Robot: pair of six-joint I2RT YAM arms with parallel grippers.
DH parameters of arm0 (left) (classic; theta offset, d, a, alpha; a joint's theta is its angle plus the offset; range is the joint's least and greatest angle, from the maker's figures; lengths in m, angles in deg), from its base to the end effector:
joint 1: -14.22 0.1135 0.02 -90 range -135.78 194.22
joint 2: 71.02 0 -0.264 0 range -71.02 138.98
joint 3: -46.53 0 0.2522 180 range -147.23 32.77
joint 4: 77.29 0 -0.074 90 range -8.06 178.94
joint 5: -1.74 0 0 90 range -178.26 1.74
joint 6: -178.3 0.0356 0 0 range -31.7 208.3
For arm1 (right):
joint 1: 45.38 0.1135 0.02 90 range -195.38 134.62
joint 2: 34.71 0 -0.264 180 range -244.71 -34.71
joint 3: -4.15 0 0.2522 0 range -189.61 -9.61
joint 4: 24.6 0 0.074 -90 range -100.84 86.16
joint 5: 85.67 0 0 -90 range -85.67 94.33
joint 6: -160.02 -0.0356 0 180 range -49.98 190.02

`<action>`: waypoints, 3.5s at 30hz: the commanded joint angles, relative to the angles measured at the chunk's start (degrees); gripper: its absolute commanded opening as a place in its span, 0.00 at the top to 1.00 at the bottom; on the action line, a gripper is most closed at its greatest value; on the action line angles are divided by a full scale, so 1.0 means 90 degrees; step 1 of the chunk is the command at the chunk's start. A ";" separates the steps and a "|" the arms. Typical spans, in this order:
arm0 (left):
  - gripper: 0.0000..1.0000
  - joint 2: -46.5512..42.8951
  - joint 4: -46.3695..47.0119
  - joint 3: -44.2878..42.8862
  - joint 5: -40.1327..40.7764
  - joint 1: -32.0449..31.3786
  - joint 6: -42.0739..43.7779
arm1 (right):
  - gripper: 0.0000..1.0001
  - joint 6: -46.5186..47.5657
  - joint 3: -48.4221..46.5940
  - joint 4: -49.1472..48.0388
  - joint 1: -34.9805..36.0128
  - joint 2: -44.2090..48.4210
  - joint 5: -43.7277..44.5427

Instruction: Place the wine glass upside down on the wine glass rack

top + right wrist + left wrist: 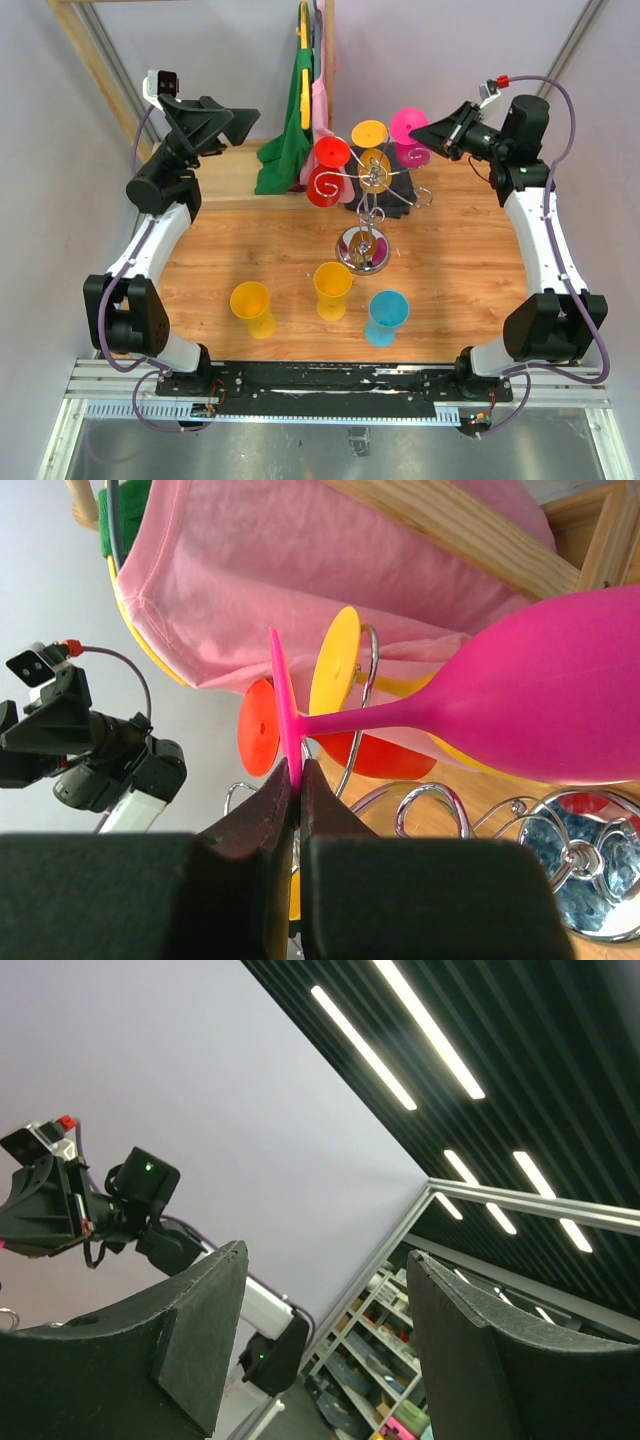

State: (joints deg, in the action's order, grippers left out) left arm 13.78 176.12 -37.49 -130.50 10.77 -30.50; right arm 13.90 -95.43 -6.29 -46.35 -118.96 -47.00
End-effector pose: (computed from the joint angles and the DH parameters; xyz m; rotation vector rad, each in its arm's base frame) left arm 0.2763 -0.0406 0.4688 0.1809 0.9530 -2.1115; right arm 0.3333 0.0222 0.4378 0.1273 1.8092 1.4280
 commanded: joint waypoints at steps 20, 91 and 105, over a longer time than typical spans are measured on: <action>0.30 -0.0227 0.1376 0.0177 -0.0026 0.0041 -0.0348 | 0.99 0.0396 0.0868 0.0342 0.0230 0.0964 -0.0233; 0.31 -0.0214 0.1339 0.0113 -0.0120 0.0041 -0.0337 | 0.78 0.0738 -0.0143 0.0681 -0.0624 -0.0043 -0.0250; 0.31 -0.0164 0.1468 0.0184 -0.0084 0.0041 -0.0372 | 0.76 0.0914 -0.0188 0.0771 -0.0624 -0.0247 -0.0128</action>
State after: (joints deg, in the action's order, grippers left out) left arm 12.86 176.12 -35.94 -130.80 10.77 -30.50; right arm 20.68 -95.28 1.12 -51.91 -120.20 -49.04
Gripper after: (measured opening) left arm 0.690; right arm 0.231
